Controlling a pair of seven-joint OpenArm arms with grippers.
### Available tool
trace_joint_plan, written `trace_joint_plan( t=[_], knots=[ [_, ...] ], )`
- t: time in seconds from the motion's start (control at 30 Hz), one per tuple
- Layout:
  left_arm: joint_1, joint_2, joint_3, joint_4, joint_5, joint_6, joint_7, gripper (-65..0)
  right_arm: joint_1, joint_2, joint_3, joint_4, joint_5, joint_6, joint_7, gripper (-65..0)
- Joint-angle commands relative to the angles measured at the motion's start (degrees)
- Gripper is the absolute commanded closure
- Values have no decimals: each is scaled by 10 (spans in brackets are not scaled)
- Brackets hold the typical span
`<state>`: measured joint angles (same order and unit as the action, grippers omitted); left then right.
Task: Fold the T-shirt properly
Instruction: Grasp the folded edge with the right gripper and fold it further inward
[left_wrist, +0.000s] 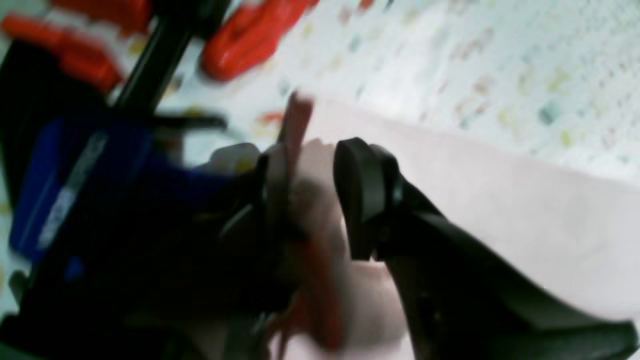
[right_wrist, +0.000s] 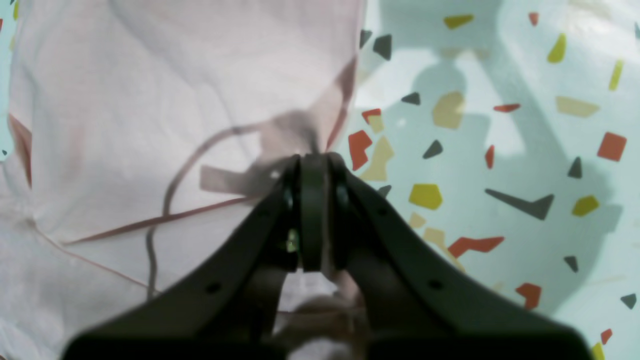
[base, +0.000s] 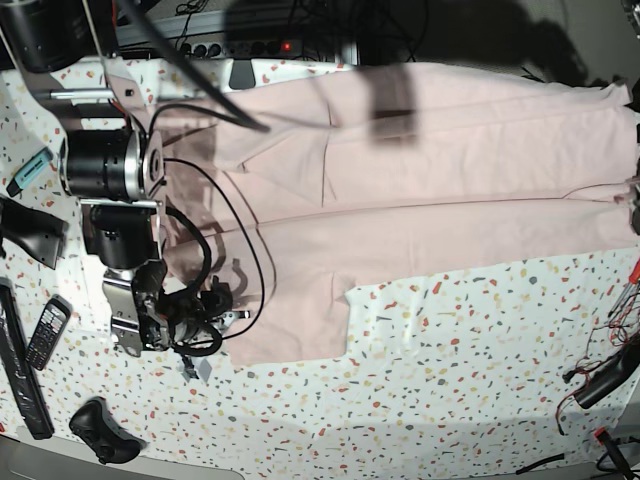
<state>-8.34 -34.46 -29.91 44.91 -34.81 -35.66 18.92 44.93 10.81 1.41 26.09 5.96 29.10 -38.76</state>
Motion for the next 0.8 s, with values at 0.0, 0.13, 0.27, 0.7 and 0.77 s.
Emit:
trace_joint_plan(
  t=[0.0,0.13,0.27,0.7,0.77],
  knots=[
    [-17,-17,-4,7,-5,-6,-3,-196,22,3,0,10,7,0,8,0],
    [-53,-16,-2,6,41,-6,27,-196,21,3,0,10,7,0,0,0],
    [-70,-17,27,-5,90,33,24,-196,19,3,0,10,6,0,-3,0],
    [-90,-16,116,-61,131,89,-22,-118,7,4,0,10,7,1,0,0],
    [-89,-16,116,-61,118,59,-15,-41,6,8,0,10,6,0,0,0]
  ],
)
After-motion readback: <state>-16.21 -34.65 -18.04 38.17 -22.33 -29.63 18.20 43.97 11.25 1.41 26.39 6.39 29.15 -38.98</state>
